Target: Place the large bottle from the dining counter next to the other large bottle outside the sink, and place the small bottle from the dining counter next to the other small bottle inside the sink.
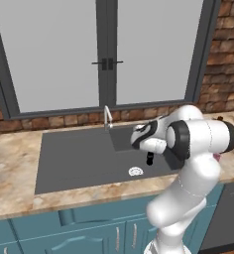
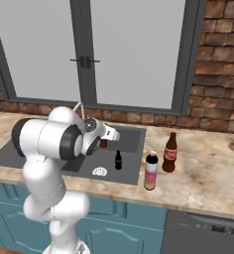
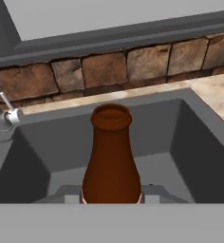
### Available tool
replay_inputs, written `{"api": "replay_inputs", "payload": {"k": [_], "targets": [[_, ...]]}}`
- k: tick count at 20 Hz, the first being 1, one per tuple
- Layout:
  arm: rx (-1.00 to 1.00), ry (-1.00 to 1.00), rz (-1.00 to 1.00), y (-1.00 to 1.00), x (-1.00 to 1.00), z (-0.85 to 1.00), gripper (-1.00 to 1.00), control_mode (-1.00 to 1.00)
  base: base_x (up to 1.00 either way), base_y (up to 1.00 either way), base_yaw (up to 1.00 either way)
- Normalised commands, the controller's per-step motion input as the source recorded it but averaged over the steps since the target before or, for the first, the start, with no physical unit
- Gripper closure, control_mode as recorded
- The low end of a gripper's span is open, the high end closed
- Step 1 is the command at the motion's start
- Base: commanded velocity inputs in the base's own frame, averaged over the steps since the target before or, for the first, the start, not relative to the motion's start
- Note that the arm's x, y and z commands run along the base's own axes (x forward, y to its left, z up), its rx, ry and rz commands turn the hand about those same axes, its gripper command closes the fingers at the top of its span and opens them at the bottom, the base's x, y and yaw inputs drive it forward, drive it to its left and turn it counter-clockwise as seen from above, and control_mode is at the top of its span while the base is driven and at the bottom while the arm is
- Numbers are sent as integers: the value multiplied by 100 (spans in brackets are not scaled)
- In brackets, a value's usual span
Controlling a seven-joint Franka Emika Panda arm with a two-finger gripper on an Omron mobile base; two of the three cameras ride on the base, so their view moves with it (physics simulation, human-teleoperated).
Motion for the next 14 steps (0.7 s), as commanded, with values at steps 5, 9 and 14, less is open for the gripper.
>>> {"api": "replay_inputs", "payload": {"k": [5, 9, 14], "targets": [[0, -4, 0, 9, 9, -48, 100, -100, 0, 0, 0], [0, -1, 0, 4, 12, -44, 100, -100, 0, 0, 0], [0, -4, 0, 0, 7, -32, 100, -100, 0, 0, 0]]}}
